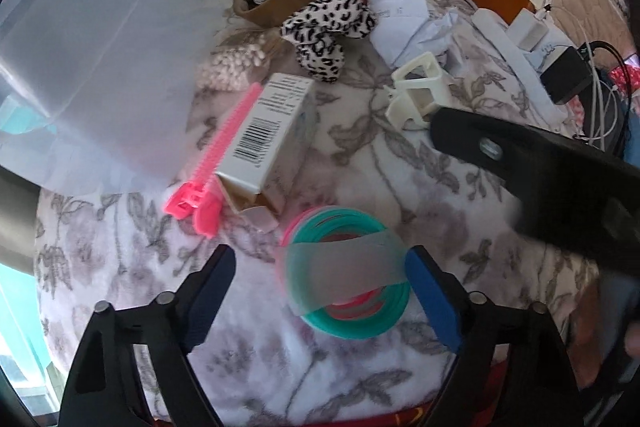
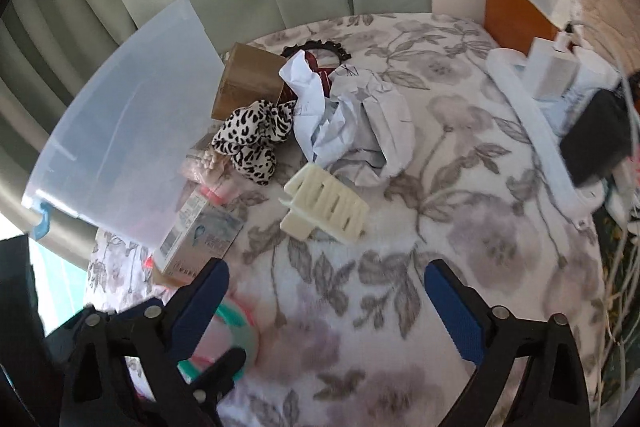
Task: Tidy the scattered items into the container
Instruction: 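Grasp the teal-and-pink hair tie bundle with the left gripper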
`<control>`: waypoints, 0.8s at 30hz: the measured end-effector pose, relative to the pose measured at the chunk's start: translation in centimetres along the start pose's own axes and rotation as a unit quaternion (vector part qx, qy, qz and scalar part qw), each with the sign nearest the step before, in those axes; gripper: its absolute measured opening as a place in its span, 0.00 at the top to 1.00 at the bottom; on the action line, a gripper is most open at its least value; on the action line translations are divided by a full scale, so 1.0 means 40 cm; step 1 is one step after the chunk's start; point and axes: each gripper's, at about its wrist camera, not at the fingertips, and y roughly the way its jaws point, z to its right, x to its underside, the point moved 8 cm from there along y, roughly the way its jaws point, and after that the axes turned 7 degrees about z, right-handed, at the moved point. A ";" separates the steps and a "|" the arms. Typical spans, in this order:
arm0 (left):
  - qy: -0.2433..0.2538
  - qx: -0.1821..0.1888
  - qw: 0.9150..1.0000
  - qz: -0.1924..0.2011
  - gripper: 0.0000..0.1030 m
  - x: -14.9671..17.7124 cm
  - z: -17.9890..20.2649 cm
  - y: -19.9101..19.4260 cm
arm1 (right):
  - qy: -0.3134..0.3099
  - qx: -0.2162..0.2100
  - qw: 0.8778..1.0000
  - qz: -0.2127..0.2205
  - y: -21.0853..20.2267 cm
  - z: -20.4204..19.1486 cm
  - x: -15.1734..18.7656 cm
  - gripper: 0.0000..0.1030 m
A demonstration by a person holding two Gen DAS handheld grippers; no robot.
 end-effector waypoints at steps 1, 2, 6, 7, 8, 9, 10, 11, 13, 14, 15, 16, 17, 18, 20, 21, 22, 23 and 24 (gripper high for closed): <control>-0.001 0.007 1.000 -0.004 0.20 -0.002 0.003 0.000 | 0.002 -0.001 1.000 -0.002 0.012 0.003 -0.007 0.06; -0.002 0.014 1.000 -0.006 0.21 -0.005 0.005 -0.001 | 0.005 -0.003 1.000 -0.005 0.022 0.003 -0.012 0.08; 0.006 0.028 0.999 -0.017 0.22 -0.021 0.011 -0.003 | 0.002 -0.001 1.000 -0.013 0.064 0.011 -0.028 0.13; 0.005 0.031 0.999 -0.021 0.22 -0.024 0.011 -0.001 | 0.002 -0.001 1.000 -0.016 0.073 0.013 -0.030 0.15; 0.004 0.035 0.999 -0.024 0.22 -0.028 0.010 -0.001 | 0.002 -0.001 1.000 -0.018 0.081 0.014 -0.033 0.18; 0.004 0.038 0.999 -0.025 0.24 -0.034 0.009 -0.002 | 0.001 -0.001 1.000 -0.021 0.090 0.015 -0.034 0.21; 0.003 0.045 0.999 -0.026 0.28 -0.041 0.009 -0.005 | 0.001 0.000 1.000 -0.025 0.099 0.016 -0.036 0.23; 0.000 0.053 0.998 -0.026 0.34 -0.050 0.008 -0.010 | 0.002 0.000 1.000 -0.027 0.105 0.019 -0.038 0.29; -0.004 0.064 0.998 -0.025 0.41 -0.066 0.006 -0.018 | 0.002 -0.004 1.000 -0.030 0.112 0.019 -0.037 0.38; -0.003 0.070 0.997 -0.025 0.46 -0.074 0.006 -0.023 | 0.002 -0.007 1.000 -0.031 0.114 0.018 -0.037 0.44; -0.003 0.077 0.997 -0.025 0.49 -0.082 0.005 -0.028 | 0.002 -0.010 0.999 -0.032 0.115 0.017 -0.035 0.51; -0.003 0.082 0.996 -0.026 0.53 -0.089 0.004 -0.033 | 0.003 -0.012 0.999 -0.033 0.116 0.016 -0.034 0.52; -0.003 0.086 0.996 -0.026 0.56 -0.096 0.001 -0.038 | 0.004 -0.012 0.999 -0.032 0.115 0.016 -0.034 0.53; -0.005 0.091 0.996 -0.026 0.57 -0.105 -0.003 -0.043 | 0.006 -0.013 0.999 -0.031 0.114 0.016 -0.034 0.55; -0.009 0.098 0.995 -0.026 0.61 -0.121 -0.014 -0.053 | 0.013 -0.019 0.999 -0.027 0.108 0.017 -0.032 0.62; -0.012 0.100 0.995 -0.026 0.63 -0.130 -0.022 -0.058 | 0.018 -0.021 0.999 -0.024 0.103 0.018 -0.033 0.63; -0.013 0.101 0.994 -0.025 0.64 -0.139 -0.029 -0.064 | 0.020 -0.023 0.999 -0.023 0.099 0.018 -0.034 0.63; -0.015 0.102 0.994 -0.025 0.66 -0.148 -0.037 -0.069 | 0.021 -0.024 0.999 -0.022 0.096 0.018 -0.034 0.64; -0.017 0.102 0.994 -0.024 0.67 -0.158 -0.046 -0.075 | 0.025 -0.025 0.999 -0.018 0.092 0.017 -0.036 0.69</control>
